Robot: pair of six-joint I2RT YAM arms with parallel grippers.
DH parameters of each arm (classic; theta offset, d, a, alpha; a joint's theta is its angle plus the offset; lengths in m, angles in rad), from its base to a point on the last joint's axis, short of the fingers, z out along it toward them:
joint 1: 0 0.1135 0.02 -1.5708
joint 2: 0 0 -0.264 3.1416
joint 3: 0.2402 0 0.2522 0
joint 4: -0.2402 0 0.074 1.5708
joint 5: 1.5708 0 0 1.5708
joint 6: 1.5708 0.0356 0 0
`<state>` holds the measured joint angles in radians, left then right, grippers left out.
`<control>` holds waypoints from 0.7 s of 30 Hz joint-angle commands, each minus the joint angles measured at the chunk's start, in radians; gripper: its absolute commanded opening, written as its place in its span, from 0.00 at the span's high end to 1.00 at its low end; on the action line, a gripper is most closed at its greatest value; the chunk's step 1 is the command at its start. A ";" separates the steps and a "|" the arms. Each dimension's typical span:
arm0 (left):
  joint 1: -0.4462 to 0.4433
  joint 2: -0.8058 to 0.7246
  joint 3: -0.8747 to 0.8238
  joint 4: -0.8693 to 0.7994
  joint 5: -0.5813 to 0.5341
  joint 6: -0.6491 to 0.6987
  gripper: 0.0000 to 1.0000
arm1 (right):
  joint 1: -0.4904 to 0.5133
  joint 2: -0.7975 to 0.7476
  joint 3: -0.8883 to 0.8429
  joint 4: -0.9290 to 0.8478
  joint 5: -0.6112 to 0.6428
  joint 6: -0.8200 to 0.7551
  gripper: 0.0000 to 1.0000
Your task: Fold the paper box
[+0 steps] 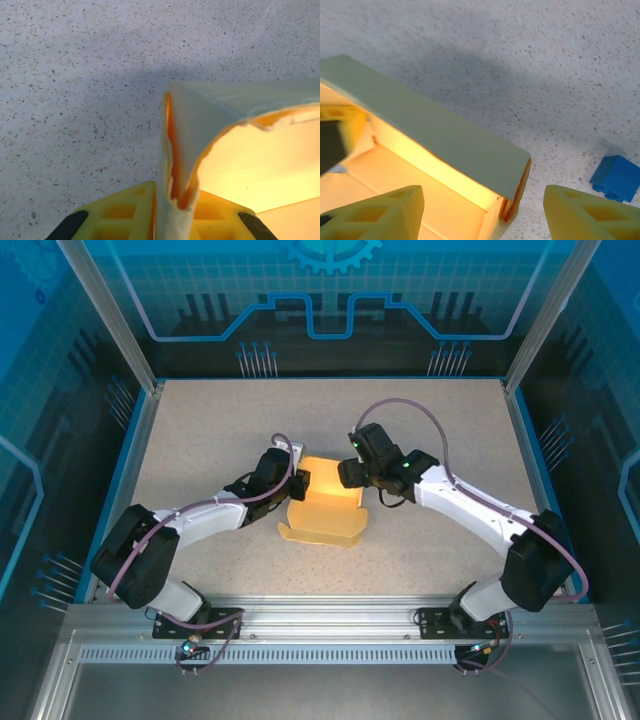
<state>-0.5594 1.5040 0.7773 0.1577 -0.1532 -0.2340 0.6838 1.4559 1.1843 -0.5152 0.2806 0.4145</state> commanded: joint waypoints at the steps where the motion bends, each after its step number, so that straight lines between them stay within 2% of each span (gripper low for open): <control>1: 0.004 -0.015 0.038 -0.042 0.015 0.022 0.84 | -0.016 -0.081 -0.005 0.008 -0.068 -0.038 0.33; 4: 0.008 0.003 0.069 -0.106 0.046 0.039 0.84 | -0.041 -0.112 -0.002 -0.017 -0.071 -0.087 0.31; 9: 0.025 0.032 0.107 -0.201 0.131 0.053 0.85 | -0.105 -0.130 -0.030 -0.035 -0.148 -0.142 0.31; 15: 0.064 0.105 0.208 -0.408 0.277 0.116 0.84 | -0.172 -0.143 -0.090 -0.021 -0.206 -0.145 0.30; 21: 0.084 0.233 0.360 -0.614 0.363 0.206 0.84 | -0.202 -0.138 -0.139 -0.003 -0.207 -0.138 0.30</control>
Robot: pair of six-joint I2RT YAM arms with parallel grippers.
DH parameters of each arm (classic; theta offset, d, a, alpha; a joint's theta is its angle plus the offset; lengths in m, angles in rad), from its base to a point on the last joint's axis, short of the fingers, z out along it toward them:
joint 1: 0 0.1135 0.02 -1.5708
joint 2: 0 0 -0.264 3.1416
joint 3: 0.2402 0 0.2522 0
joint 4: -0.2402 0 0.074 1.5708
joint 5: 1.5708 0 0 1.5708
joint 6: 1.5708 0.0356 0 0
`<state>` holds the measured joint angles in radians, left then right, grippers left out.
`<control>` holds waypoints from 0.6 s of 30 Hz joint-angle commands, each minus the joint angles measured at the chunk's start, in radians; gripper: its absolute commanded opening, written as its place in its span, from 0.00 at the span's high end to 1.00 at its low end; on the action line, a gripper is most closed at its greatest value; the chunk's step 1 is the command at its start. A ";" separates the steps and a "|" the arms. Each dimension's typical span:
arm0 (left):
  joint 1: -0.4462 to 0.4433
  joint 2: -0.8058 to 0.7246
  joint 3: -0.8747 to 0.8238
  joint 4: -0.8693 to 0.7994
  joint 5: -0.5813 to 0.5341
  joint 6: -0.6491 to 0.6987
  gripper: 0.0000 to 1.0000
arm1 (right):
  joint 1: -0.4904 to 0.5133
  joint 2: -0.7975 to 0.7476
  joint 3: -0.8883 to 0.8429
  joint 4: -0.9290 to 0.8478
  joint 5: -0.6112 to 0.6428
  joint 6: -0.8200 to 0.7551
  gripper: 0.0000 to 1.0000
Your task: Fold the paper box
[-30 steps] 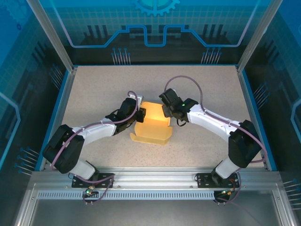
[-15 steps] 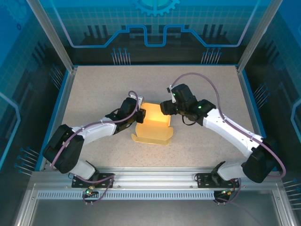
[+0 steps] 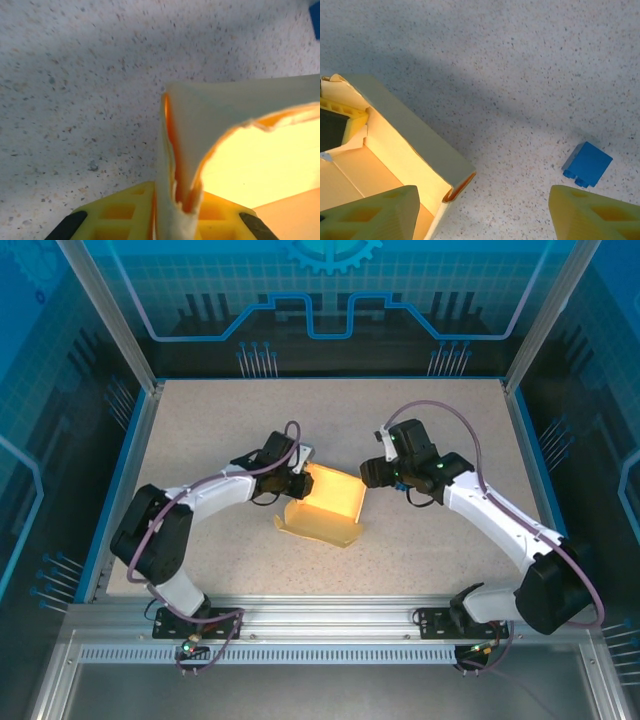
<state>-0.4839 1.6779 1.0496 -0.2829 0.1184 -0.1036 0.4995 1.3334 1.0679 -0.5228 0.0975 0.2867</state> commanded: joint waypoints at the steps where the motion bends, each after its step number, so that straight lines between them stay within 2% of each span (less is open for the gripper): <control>1: 0.008 0.090 0.119 -0.208 0.095 0.091 0.83 | -0.022 -0.015 -0.033 0.007 -0.023 -0.009 0.30; 10: 0.009 0.307 0.355 -0.396 0.106 0.176 0.81 | -0.063 -0.016 -0.102 0.026 -0.020 -0.007 0.30; 18: 0.010 0.420 0.516 -0.474 0.110 0.200 0.65 | -0.088 -0.014 -0.137 0.048 -0.036 -0.005 0.30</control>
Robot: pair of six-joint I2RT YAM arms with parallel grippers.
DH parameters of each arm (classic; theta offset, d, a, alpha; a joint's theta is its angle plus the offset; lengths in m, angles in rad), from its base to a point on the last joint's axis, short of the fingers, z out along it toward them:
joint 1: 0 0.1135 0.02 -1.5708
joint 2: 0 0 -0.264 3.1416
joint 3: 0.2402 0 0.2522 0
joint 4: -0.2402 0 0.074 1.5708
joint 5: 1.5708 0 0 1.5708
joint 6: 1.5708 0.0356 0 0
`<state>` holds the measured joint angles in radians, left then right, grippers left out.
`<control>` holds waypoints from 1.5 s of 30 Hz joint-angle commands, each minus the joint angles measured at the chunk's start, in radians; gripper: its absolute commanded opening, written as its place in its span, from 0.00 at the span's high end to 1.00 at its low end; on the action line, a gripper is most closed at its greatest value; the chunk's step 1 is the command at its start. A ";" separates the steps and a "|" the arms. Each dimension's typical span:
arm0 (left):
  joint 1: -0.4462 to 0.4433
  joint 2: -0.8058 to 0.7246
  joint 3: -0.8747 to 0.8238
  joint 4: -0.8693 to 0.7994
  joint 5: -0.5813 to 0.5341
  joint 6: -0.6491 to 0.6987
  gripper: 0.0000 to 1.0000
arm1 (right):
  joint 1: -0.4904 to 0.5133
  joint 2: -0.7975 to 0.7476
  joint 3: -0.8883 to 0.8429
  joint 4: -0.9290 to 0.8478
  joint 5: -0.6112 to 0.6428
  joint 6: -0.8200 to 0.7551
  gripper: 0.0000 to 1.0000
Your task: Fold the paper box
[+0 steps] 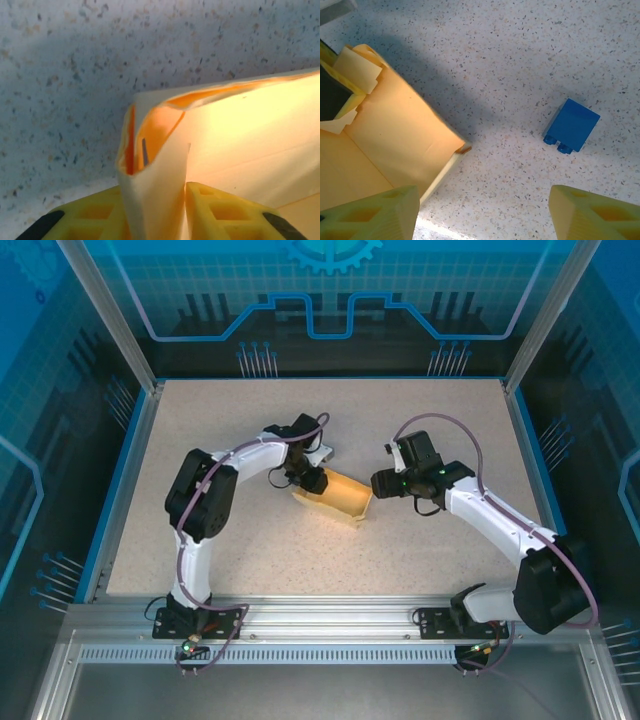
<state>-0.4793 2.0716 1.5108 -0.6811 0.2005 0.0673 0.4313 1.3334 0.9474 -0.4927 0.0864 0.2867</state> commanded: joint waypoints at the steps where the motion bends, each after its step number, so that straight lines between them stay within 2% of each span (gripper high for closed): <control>1: 0.004 0.035 0.074 -0.079 0.029 0.029 0.62 | -0.021 -0.010 -0.018 0.019 -0.025 -0.006 0.31; 7: 0.014 0.041 0.182 -0.084 0.023 0.024 0.47 | -0.039 0.014 -0.030 0.041 -0.033 -0.002 0.30; 13: 0.053 -0.059 0.174 0.017 0.020 -0.034 0.40 | -0.102 0.053 -0.025 0.076 -0.086 0.027 0.30; 17: 0.094 -0.209 0.021 0.176 -0.018 -0.108 0.39 | -0.106 0.081 -0.002 0.077 -0.086 0.023 0.30; 21: 0.147 -0.395 -0.221 0.338 -0.089 -0.198 0.39 | -0.105 0.099 0.001 0.081 -0.079 0.017 0.30; 25: 0.162 -0.534 -0.449 0.415 -0.165 -0.252 0.38 | -0.106 0.105 0.000 0.085 -0.076 0.016 0.30; 32: 0.162 -0.714 -0.803 0.548 -0.213 -0.390 0.38 | -0.106 0.091 0.004 0.072 -0.056 0.003 0.30; 36: 0.154 -0.752 -0.918 0.635 -0.175 -0.466 0.41 | -0.106 0.086 0.008 0.069 -0.055 0.000 0.30; 45: 0.025 -0.698 -1.008 0.846 -0.182 -0.562 0.41 | -0.106 0.054 -0.023 0.075 -0.056 0.005 0.30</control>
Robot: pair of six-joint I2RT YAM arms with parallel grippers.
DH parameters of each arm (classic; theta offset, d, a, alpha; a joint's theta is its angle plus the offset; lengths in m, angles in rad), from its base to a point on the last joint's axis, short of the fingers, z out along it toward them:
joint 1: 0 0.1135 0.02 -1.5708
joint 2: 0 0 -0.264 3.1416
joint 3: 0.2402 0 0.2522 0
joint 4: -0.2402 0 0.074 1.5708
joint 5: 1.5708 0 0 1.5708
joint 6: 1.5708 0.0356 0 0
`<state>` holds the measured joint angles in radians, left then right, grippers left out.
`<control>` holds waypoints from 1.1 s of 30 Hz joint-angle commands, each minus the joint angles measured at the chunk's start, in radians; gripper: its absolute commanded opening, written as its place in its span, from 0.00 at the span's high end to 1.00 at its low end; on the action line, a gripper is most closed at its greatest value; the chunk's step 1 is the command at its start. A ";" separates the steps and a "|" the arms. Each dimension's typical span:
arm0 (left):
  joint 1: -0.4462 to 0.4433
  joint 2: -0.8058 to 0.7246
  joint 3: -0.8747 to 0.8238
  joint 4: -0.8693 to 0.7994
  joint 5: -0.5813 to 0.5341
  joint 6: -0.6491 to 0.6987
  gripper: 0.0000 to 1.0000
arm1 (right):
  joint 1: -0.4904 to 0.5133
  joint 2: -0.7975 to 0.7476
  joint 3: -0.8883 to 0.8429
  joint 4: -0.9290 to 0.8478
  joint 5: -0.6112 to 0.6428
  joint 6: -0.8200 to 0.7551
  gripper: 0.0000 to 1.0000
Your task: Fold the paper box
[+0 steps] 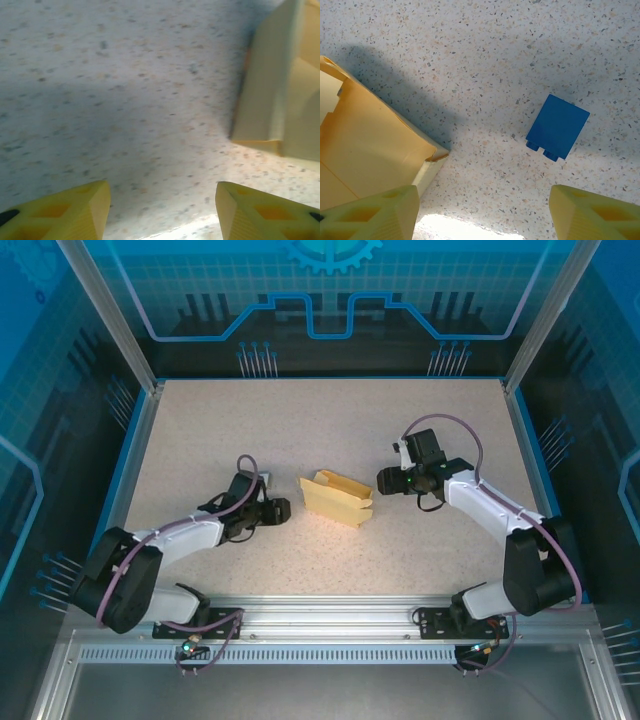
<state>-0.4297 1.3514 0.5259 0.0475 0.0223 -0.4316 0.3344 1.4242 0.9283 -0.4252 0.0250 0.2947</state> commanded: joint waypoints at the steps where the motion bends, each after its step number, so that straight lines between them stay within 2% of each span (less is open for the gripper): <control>1: -0.034 0.031 -0.028 0.139 -0.002 -0.071 0.41 | -0.009 -0.043 -0.008 0.006 0.008 -0.005 0.30; 8: -0.081 0.075 -0.041 0.224 -0.008 -0.098 0.40 | -0.012 -0.064 -0.020 -0.001 0.016 -0.006 0.30; 21: -0.082 0.180 -0.009 0.347 0.029 -0.151 0.38 | -0.012 -0.049 -0.016 0.012 -0.005 -0.003 0.30; 27: -0.083 0.268 0.076 0.367 0.028 -0.153 0.38 | -0.018 -0.045 -0.014 0.002 0.022 -0.016 0.30; 33: -0.079 0.400 0.234 0.354 0.036 -0.132 0.38 | -0.048 -0.044 -0.015 -0.006 0.027 -0.013 0.30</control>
<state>-0.5068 1.7020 0.6769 0.3840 0.0338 -0.5766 0.3172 1.3800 0.9150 -0.4259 0.0418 0.2935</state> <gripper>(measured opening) 0.620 0.702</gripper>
